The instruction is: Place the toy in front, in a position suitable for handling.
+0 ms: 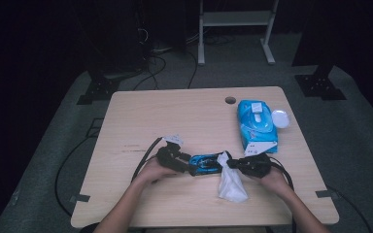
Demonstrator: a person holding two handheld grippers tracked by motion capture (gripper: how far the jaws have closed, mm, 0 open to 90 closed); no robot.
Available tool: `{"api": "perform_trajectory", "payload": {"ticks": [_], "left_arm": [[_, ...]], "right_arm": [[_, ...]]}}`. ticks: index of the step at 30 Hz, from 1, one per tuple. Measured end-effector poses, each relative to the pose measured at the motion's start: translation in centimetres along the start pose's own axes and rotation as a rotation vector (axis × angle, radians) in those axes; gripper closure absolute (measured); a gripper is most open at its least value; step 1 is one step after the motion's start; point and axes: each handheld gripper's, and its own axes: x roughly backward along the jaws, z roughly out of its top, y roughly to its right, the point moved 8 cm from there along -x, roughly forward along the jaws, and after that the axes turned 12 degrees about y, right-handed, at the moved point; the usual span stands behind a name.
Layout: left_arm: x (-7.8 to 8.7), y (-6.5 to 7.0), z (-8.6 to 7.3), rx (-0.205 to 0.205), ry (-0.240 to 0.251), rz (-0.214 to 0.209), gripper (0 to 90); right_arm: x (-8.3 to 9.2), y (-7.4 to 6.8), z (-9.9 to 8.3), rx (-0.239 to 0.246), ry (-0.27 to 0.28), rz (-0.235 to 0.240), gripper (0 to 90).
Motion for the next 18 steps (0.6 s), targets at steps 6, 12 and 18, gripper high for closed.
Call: {"api": "perform_trajectory", "payload": {"ticks": [6,12,18], "left_arm": [[-0.4,-0.35,-0.07,0.049,0.028,-0.004,29.4],[-0.69,-0.17,-0.09,0.029,0.043,0.018,33.0],[-0.58,0.11,-0.24,0.003,0.029,0.016,36.4]], "right_arm": [[0.03,0.0,-0.05,0.0,0.004,0.004,86.9],[0.09,-0.11,-0.11,0.0,0.008,0.001,86.9],[0.21,-0.2,-0.2,-0.001,0.02,-0.008,86.9]]}}
